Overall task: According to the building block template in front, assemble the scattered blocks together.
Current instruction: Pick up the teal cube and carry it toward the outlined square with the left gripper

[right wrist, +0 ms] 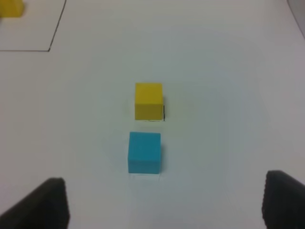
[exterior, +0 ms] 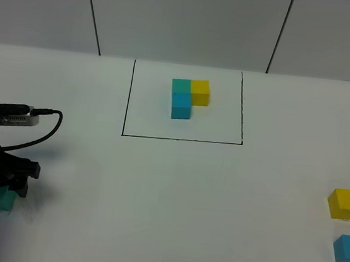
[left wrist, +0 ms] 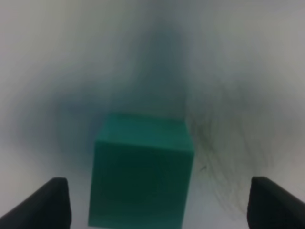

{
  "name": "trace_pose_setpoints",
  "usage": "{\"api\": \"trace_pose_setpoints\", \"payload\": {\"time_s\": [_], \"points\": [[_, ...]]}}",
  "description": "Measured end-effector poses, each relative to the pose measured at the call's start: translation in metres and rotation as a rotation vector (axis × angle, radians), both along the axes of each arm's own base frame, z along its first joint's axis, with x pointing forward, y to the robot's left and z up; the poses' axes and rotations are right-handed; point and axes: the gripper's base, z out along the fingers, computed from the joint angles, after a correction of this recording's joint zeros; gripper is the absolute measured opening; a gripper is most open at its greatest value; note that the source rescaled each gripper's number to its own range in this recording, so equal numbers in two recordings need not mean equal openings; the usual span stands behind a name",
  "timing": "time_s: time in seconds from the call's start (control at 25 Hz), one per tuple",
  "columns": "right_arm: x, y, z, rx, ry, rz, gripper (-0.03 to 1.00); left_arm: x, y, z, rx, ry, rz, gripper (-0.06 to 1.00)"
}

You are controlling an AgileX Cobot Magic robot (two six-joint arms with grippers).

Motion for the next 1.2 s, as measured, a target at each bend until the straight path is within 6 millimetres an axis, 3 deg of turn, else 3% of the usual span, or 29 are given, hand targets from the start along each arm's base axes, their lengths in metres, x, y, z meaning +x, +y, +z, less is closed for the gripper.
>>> {"api": "trace_pose_setpoints", "payload": {"time_s": [0.4, 0.52, 0.64, 0.84, 0.96, 1.2], "points": [[0.0, 0.0, 0.0, 0.0, 0.0, 0.0, 0.68, 0.004, 0.006, -0.014, 0.016, 0.017, -0.003, 0.62], [0.0, 0.0, 0.0, 0.0, 0.0, 0.0, 0.68, 0.004, 0.006, -0.014, 0.018, 0.017, -0.004, 0.45], [0.0, 0.0, 0.0, 0.0, 0.0, 0.0, 0.68, 0.005, 0.007, -0.014, 0.026, 0.007, -0.013, 0.03], [0.0, 0.0, 0.0, 0.0, 0.0, 0.0, 0.68, 0.01, 0.007, -0.012, 0.057, -0.029, -0.121, 0.0], [0.0, 0.0, 0.0, 0.0, 0.0, 0.0, 0.68, 0.021, -0.013, -0.003, 0.092, -0.074, -0.382, 0.0], [0.0, 0.0, 0.0, 0.0, 0.0, 0.0, 0.68, 0.03, -0.106, 0.026, 0.17, -0.166, -1.076, 0.0]]}}
